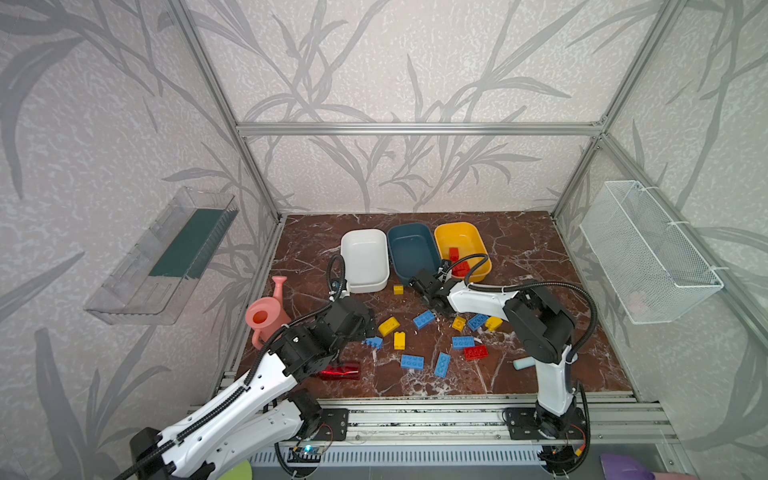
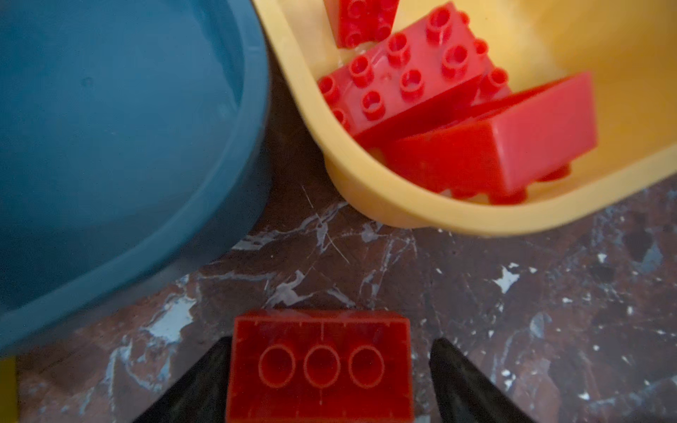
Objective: Sort the legos into containers by color
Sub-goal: 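Lift the red brick with the right gripper and drop it into the yellow tub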
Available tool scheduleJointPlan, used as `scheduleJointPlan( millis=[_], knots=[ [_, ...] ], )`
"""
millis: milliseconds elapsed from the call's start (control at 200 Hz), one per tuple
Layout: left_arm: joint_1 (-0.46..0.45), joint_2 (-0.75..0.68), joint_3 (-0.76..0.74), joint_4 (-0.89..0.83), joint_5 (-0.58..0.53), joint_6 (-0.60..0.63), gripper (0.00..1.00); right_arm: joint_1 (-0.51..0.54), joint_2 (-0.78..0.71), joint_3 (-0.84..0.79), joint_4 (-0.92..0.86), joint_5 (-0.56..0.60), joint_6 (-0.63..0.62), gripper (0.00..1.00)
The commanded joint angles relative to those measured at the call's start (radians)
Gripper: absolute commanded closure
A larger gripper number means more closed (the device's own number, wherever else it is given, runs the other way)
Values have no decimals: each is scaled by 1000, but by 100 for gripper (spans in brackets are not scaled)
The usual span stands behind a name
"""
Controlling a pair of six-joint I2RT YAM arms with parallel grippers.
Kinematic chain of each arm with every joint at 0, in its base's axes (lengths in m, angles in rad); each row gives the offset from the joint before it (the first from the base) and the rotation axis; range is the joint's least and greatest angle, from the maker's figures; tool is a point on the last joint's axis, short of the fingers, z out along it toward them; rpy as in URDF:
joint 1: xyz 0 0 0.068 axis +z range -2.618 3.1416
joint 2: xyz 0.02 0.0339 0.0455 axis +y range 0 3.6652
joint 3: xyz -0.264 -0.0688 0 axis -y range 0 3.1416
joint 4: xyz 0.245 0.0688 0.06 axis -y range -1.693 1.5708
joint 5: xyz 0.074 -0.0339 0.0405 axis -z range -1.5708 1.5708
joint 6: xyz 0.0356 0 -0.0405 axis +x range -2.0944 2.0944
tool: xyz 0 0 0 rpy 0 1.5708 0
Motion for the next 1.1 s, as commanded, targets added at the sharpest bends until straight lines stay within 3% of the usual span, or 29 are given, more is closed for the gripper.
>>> scheduleJointPlan(
  millis=[0,275,495,635,860,1095],
  knots=[
    [0,-2,-6,-29,-5,-22,1,-7,10,18,-34,37,29,21],
    [-1,-3,-16,-23,1,-29,1,-6,-2,-7,-22,61,11,37],
    [0,-6,-21,-23,9,-34,1,8,-94,-49,-5,80,-57,39],
    [0,-2,-39,-4,19,-44,1,22,-195,-90,43,58,-167,39],
    [-1,10,-75,16,17,-67,1,10,-340,-104,48,-12,-314,41],
    [-2,28,-102,28,63,-83,1,-130,-391,-63,34,-196,-423,41]
  ],
)
